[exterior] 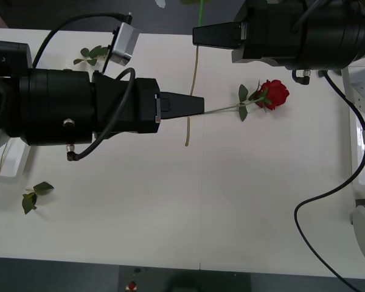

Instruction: Put the red flowers into the right box and the blue flowers into the left box

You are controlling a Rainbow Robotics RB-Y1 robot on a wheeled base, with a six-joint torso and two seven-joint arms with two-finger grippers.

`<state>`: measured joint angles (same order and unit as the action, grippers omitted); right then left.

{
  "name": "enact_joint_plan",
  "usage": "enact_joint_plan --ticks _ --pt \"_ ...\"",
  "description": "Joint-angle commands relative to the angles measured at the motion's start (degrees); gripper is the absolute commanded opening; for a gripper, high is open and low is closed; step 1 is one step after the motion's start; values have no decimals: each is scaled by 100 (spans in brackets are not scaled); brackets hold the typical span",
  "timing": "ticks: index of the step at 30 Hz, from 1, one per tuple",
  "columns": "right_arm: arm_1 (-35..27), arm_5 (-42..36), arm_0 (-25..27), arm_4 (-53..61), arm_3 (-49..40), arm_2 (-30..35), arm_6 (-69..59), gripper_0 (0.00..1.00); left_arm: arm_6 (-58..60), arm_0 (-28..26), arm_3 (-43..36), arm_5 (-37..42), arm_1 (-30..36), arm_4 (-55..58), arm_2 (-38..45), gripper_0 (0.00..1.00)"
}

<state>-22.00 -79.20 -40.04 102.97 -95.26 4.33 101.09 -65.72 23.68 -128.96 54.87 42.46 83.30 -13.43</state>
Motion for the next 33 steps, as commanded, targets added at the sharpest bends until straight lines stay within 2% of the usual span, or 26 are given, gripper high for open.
enact_joint_plan --ticks 1,2,3,4,5,6,18,19,20,21,23,24,33 --pt "29 28 -162 47 -98 59 -72 0 367 304 -244 -64 43 -130 -134 74" --pt "29 28 -162 47 -98 59 -72 0 367 322 -244 -64 43 -147 -169 61" --pt "29 28 -162 47 -98 59 -72 0 384 348 -244 -64 43 -174 -213 36" --pt "29 28 -162 47 -98 59 -72 0 393 357 -244 -64 43 -174 -222 24" --pt "29 28 -162 47 -98 59 -72 0 428 383 -244 -73 43 -191 -275 4" --pt "29 28 -162 47 -98 59 -72 0 446 392 -235 -90 43 -200 -292 1" --pt "29 28 -162 47 -98 59 -72 1 534 427 -244 -257 43 -411 -389 0" --pt "29 28 -162 47 -98 59 -72 14 534 427 -235 -301 43 -446 -380 0" --pt "29 28 -162 47 -98 59 -72 20 534 427 -235 -319 52 -455 -389 0" --pt "29 28 -162 47 -98 59 -72 40 534 427 -235 -345 52 -481 -380 0" --pt "29 28 -162 47 -98 59 -72 68 534 427 -244 -354 52 -508 -380 0" --pt "29 28 -162 47 -98 59 -72 100 534 427 -235 -354 61 -525 -380 0" --pt "29 28 -162 47 -98 59 -72 100 569 427 -253 -354 245 -560 -301 0"
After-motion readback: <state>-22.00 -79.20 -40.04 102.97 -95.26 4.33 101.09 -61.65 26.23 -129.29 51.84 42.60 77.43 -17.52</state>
